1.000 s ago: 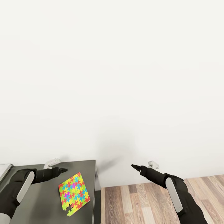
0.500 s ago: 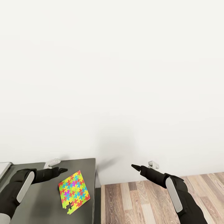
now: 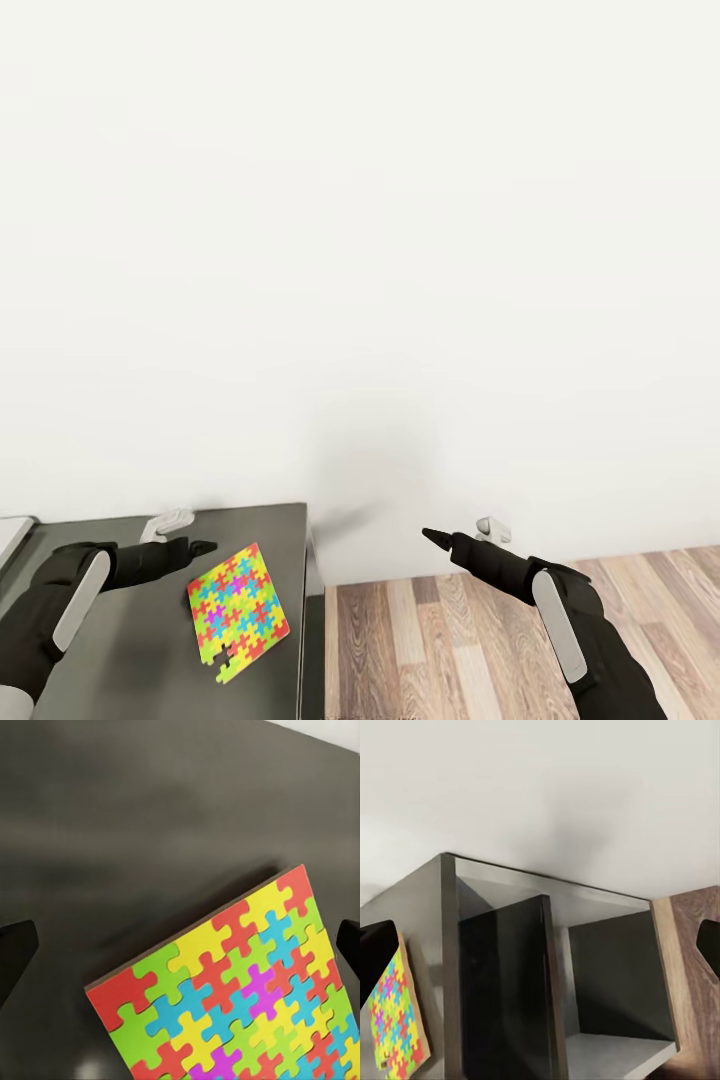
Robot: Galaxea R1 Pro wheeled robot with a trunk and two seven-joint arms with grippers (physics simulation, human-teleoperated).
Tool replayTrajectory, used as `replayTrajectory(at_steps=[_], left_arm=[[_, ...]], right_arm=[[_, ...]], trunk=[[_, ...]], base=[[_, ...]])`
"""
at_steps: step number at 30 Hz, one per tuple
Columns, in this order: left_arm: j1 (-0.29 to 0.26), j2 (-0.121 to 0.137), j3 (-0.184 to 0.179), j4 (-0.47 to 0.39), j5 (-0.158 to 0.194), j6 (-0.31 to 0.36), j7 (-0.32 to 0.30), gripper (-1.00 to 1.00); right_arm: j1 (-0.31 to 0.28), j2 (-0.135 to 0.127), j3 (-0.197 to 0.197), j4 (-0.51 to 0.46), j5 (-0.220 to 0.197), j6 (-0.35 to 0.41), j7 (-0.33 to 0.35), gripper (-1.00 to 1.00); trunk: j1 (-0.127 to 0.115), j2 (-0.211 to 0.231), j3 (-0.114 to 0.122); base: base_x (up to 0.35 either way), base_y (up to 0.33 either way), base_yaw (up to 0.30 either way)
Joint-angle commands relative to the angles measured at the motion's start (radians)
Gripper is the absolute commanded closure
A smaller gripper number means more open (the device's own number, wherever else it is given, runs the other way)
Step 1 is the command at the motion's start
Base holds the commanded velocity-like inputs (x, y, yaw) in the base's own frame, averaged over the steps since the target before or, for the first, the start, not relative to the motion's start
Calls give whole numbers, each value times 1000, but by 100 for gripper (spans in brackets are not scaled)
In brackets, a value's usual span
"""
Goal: Put all the toys in the child's room - the three board games (two on the bed and one on the table), the two jigsaw puzzles on the table, and the tennis ball on the table - inside the toy box on the table in the child's room.
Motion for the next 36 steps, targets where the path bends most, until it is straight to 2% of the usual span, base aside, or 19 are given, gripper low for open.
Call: replayTrajectory(at_steps=[1, 36], left_arm=[[-1, 0, 2, -1, -2, 6, -5, -100], [-1, -1, 0, -2, 0, 8, -6, -100]], right_arm=[[-1, 0, -2, -1, -1, 6, 3, -100], [-1, 0, -2, -1, -1, 6, 4, -100]], trunk=[[1, -2, -4], [1, -2, -61]], base=[[0, 0, 0], [0, 0, 0]])
